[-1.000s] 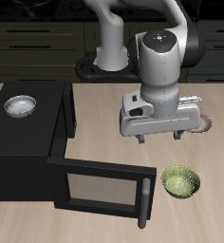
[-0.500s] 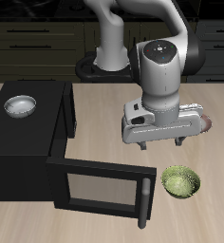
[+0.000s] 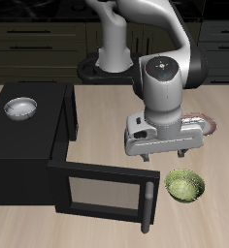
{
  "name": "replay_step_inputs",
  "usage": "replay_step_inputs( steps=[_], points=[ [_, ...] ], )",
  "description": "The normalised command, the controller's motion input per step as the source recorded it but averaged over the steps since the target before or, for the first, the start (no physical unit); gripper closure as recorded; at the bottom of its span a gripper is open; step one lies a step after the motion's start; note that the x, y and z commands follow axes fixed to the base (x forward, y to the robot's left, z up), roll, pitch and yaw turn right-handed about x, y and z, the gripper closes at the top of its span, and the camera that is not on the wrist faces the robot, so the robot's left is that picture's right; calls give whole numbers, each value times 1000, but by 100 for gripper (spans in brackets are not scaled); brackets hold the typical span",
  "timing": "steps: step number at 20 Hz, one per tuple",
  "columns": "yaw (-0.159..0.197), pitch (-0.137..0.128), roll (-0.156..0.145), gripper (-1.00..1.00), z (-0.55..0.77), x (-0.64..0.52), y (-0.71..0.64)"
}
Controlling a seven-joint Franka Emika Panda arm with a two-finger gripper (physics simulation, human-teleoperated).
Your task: Place the green bowl on the plate
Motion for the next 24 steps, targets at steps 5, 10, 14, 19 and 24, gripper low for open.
replay_step_inputs(
  steps=[5,10,14,19,24],
  points=[
    [-16,9,2,-100,-121,-45,-7],
    [7,27,12,-100,-242,-39,26],
    [29,20,-13,-100,-235,-1,25],
    [-15,26,7,-100,-188,21,15],
    [5,-4,-8,-100,-121,39,29]
  ],
)
